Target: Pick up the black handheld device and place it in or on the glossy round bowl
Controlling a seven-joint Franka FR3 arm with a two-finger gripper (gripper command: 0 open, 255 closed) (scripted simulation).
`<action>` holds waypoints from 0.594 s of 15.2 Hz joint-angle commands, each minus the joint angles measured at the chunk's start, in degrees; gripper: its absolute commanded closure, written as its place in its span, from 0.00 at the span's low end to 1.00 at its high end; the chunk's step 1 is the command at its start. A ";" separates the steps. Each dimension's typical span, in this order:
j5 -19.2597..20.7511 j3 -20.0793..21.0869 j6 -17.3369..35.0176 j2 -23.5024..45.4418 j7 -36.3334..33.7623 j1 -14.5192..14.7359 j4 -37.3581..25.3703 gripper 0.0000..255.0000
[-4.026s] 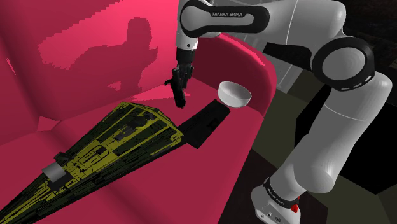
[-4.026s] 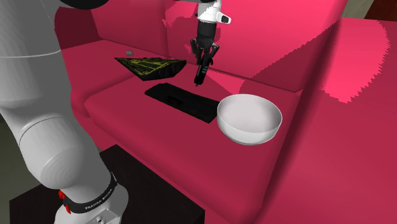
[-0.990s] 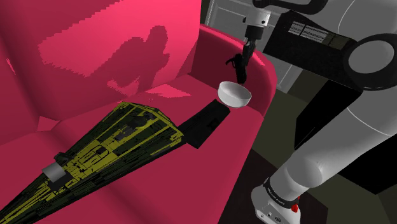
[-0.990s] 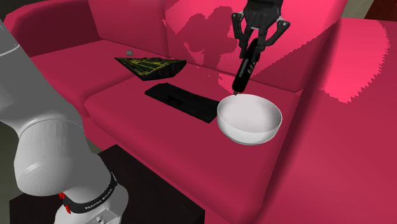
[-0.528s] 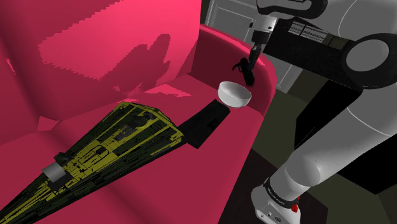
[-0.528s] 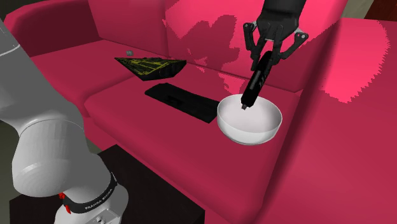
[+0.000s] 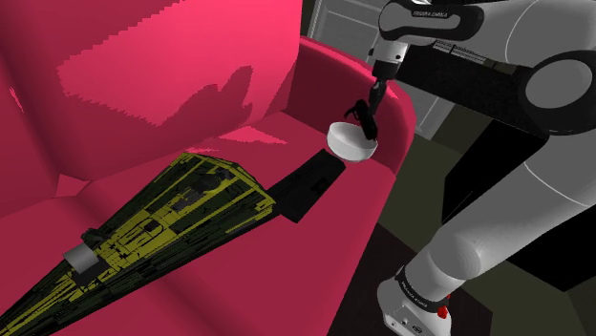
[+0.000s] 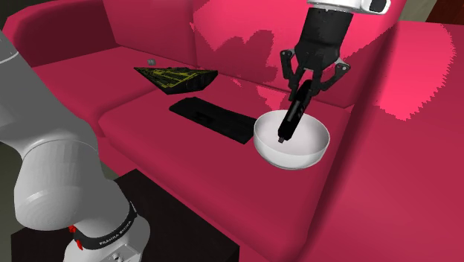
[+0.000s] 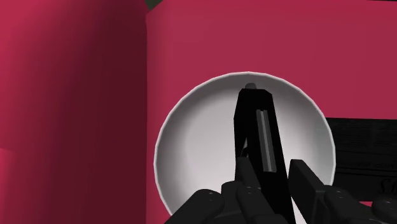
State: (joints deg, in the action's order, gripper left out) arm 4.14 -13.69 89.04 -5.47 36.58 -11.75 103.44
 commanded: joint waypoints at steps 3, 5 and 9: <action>0.00 -0.05 2.93 0.05 -0.12 -0.03 2.84 1.00; 0.02 -0.07 4.47 0.04 -0.19 -0.05 4.39 1.00; 0.03 -0.09 5.46 0.06 -0.24 -0.06 5.37 1.00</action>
State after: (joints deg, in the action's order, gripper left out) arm 4.17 -13.77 94.38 -5.41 36.33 -11.80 108.72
